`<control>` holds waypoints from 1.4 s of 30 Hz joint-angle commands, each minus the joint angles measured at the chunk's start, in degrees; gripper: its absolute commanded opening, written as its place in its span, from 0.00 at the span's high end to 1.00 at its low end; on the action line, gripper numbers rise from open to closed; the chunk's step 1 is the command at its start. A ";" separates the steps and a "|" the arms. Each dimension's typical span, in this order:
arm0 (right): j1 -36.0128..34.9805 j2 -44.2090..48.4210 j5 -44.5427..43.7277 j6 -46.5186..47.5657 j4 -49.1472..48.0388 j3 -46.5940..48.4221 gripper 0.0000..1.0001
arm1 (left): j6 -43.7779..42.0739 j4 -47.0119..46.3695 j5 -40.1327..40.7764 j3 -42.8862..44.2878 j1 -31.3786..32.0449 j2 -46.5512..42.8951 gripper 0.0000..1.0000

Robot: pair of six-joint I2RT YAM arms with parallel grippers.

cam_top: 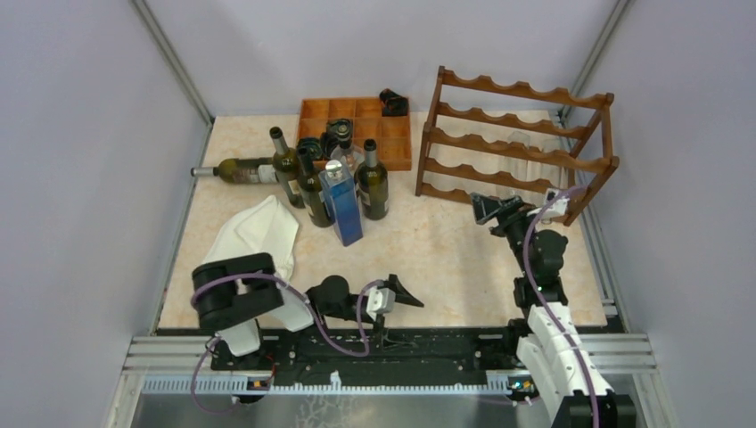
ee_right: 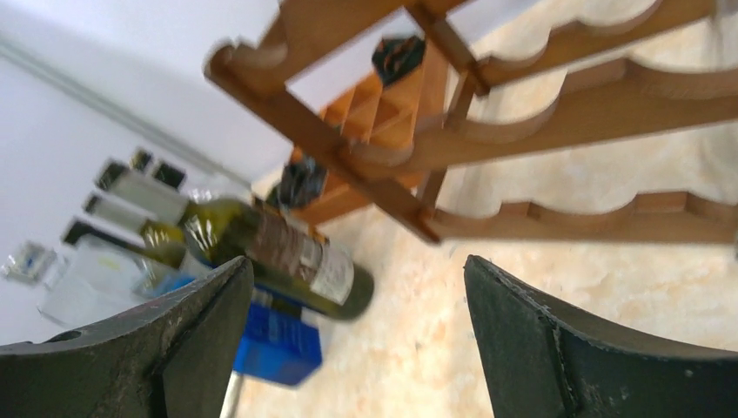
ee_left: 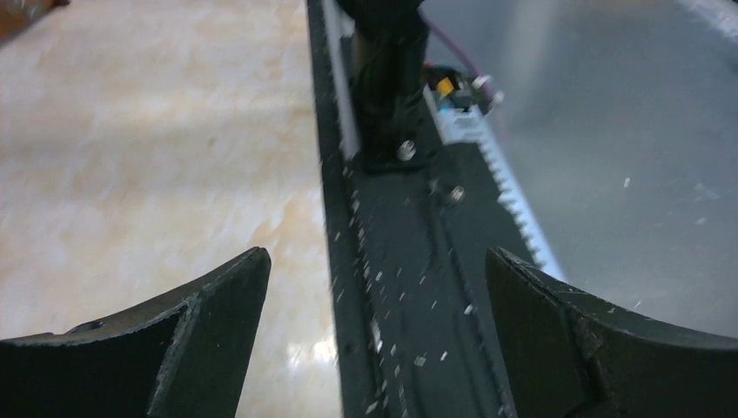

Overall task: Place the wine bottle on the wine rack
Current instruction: Place the wine bottle in the wine rack, then pick up the wine bottle from the center of the board.

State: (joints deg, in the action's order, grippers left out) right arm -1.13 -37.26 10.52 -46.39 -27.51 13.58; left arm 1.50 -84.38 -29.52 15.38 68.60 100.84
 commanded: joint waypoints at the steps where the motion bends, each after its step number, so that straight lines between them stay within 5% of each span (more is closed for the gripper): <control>1: -0.48 -2.72 11.46 6.00 -2.63 -3.10 0.11 | -1.98 18.13 3.00 5.67 4.21 -9.68 0.01; 12: -0.48 -6.97 10.11 7.42 -11.01 -10.98 0.11 | 0.80 68.73 13.52 23.07 5.44 -34.40 0.01; 22: -0.54 -19.56 20.45 6.33 -22.35 -9.63 0.12 | 0.04 104.96 33.59 55.96 5.41 -31.67 0.01; 30: -0.53 -22.27 21.73 6.18 -23.23 -8.96 0.12 | 6.42 111.00 49.15 71.46 3.65 -31.90 0.01; 36: -0.59 -20.50 21.15 5.91 -22.23 -9.75 0.12 | 17.67 118.80 43.91 74.38 -12.50 -30.53 0.03; 42: -0.55 -18.56 19.40 5.92 -20.17 -10.33 0.12 | 30.68 125.20 63.78 74.56 -12.79 -33.27 0.06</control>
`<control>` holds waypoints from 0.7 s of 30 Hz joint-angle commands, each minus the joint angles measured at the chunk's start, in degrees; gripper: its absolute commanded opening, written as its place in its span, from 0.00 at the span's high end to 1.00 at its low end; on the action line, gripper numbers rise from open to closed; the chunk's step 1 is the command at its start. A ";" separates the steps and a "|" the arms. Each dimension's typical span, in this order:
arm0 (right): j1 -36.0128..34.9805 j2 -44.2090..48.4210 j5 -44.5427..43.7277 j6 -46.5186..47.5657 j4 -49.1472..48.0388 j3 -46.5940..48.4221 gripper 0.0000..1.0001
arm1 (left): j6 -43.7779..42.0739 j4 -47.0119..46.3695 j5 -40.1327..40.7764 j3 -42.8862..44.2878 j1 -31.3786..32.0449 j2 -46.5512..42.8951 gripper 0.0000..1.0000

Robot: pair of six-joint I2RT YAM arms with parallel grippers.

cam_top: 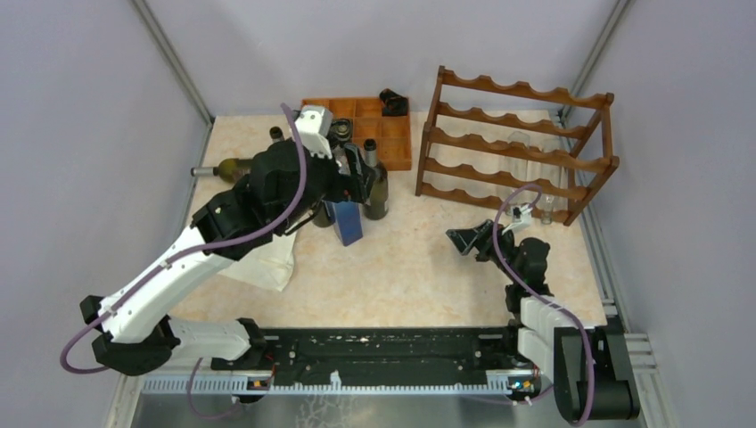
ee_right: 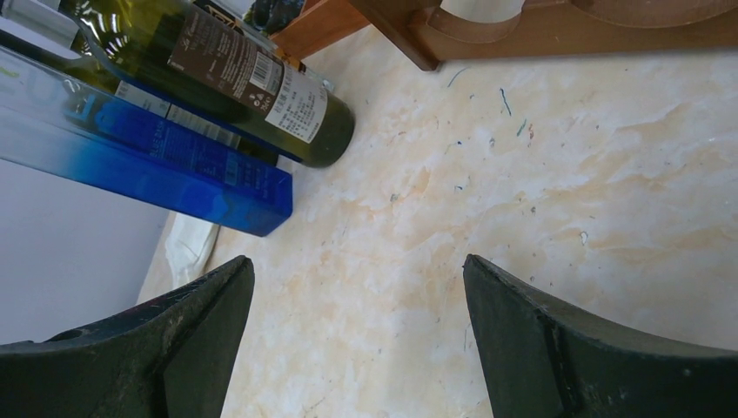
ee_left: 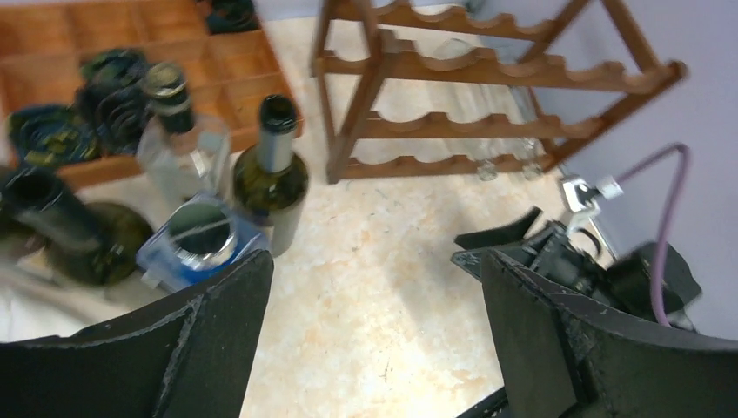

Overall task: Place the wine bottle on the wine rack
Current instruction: Pick up the wine bottle from the center of the board.

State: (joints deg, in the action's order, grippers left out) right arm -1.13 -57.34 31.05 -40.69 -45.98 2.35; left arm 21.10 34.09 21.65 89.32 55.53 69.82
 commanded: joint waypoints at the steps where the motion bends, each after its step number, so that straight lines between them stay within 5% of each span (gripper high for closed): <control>1: -0.55 1.51 -1.16 0.10 -1.67 0.90 0.12 | 14.09 10.30 15.63 0.72 0.21 -2.08 0.06; 8: -0.52 1.18 -1.50 -0.08 -1.34 0.90 0.12 | 37.69 39.14 27.99 14.26 -1.39 10.90 0.01; 21: -0.58 1.31 -1.69 -0.12 -0.97 0.81 0.12 | 36.72 30.80 21.85 10.59 -6.37 19.23 0.01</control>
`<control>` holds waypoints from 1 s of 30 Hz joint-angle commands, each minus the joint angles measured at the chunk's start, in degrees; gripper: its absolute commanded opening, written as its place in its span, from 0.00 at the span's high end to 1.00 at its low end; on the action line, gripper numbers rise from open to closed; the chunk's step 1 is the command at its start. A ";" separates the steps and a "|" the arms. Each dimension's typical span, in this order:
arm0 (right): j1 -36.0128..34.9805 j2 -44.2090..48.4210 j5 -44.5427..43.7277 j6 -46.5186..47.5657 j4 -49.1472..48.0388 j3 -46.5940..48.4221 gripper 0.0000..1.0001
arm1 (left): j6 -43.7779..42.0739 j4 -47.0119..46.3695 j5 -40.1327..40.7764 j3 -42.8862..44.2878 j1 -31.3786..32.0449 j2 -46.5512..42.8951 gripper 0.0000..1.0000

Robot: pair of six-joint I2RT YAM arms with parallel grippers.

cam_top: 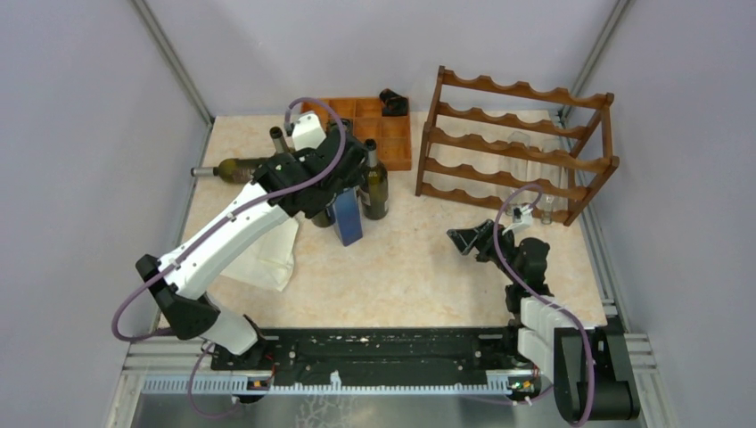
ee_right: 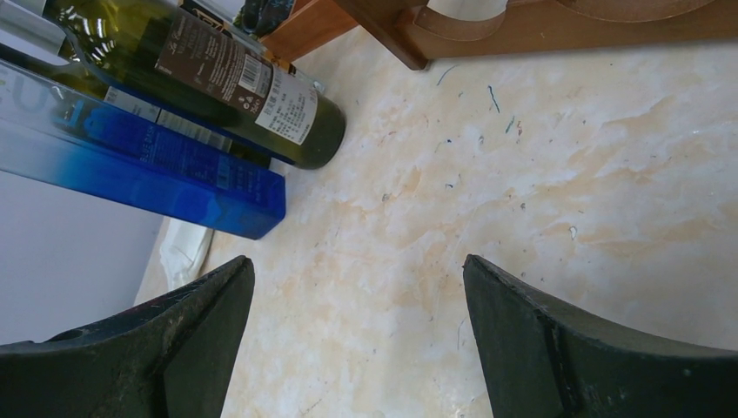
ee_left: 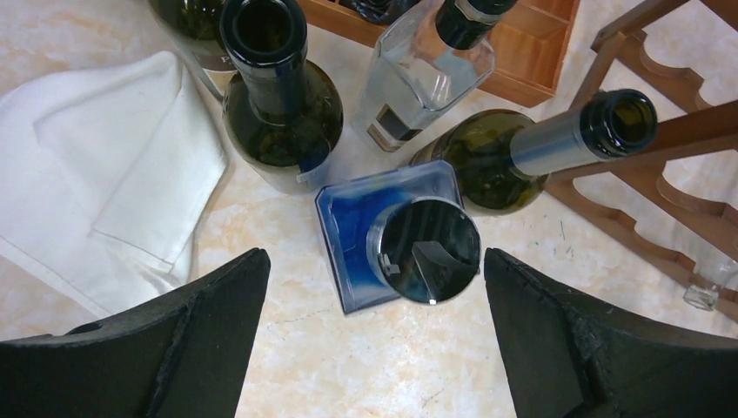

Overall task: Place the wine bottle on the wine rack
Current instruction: Pick up the wine bottle from the center of the board.

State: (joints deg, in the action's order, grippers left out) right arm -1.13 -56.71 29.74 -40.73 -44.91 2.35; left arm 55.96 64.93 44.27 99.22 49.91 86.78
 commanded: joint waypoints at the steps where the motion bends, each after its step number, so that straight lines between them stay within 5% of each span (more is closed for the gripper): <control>1: -0.53 0.69 -0.30 -0.08 -2.09 0.81 0.12 | 2.04 0.16 -0.66 1.09 -0.85 3.15 0.01; 21: -0.52 0.58 -0.47 -0.18 -2.20 0.73 0.12 | 4.27 -0.61 1.73 -4.85 -1.39 5.71 0.11; 26: -0.57 0.81 -0.47 -0.20 -2.26 0.64 0.12 | 2.25 -3.44 1.19 -7.89 -1.34 3.95 0.33; 30: -0.57 0.99 -0.56 -0.18 -2.11 0.55 0.12 | 0.18 -5.49 -1.32 -10.36 -1.37 0.74 0.78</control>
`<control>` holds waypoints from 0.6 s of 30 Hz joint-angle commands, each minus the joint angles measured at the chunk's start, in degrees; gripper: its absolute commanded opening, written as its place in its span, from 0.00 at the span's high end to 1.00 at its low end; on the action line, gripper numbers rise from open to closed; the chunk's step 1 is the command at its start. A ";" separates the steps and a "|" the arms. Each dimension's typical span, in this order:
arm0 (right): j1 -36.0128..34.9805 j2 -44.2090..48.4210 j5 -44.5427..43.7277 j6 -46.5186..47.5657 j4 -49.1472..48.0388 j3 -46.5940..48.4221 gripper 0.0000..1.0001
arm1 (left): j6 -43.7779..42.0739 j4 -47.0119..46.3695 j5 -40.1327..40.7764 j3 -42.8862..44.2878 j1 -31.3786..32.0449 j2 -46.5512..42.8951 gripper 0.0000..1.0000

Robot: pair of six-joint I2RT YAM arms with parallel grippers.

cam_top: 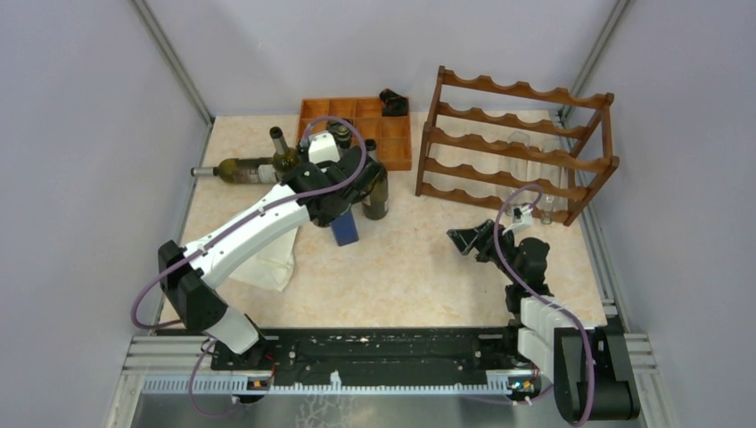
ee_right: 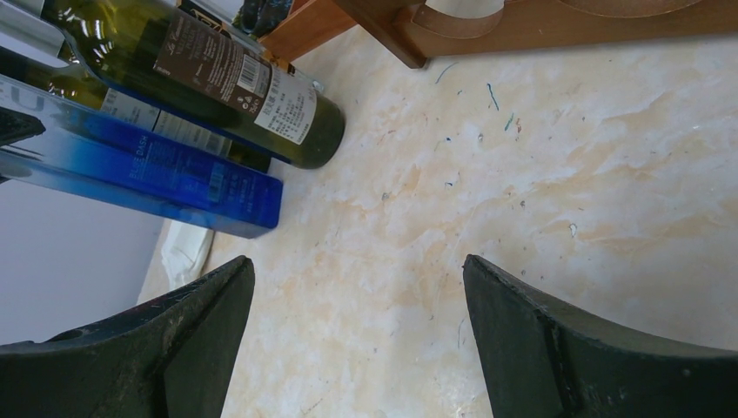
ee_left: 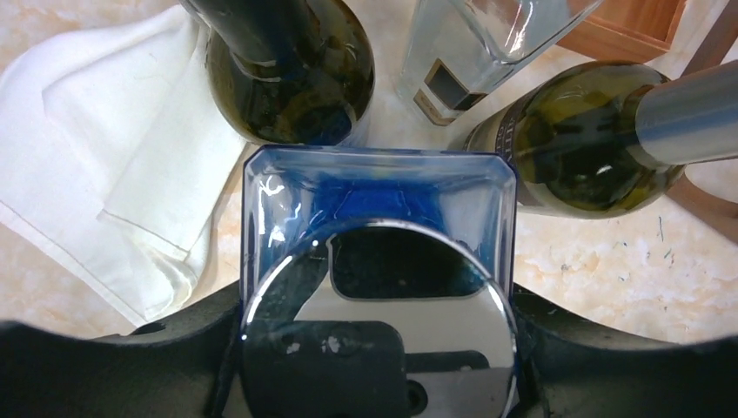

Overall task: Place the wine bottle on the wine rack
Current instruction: Pick up the wine bottle from the center of the board.

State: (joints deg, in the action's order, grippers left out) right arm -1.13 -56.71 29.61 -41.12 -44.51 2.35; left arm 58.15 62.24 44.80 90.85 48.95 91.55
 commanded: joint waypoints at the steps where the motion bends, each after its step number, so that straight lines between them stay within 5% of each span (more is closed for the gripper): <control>1: -0.60 0.99 -0.43 0.17 -2.58 0.55 0.12 | -2.50 -3.51 -3.02 -2.79 -0.40 -5.33 0.88; 6: -0.50 1.05 -0.34 0.17 -2.51 0.55 0.12 | -8.29 -9.71 -10.56 -8.42 -0.35 -14.27 0.99; 12: -0.53 2.53 0.11 0.61 -1.85 0.46 0.12 | -16.48 -20.19 -21.69 -16.46 -0.34 -25.60 1.00; 18: -0.59 5.79 4.87 2.78 -0.15 1.38 0.13 | -25.20 -47.33 -35.75 -37.21 -0.39 -38.80 1.00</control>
State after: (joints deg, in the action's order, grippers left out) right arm -1.13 -53.47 30.59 -40.77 -43.62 2.33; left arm 39.40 41.45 20.82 62.39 48.64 60.01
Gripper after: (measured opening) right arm 0.875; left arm 0.685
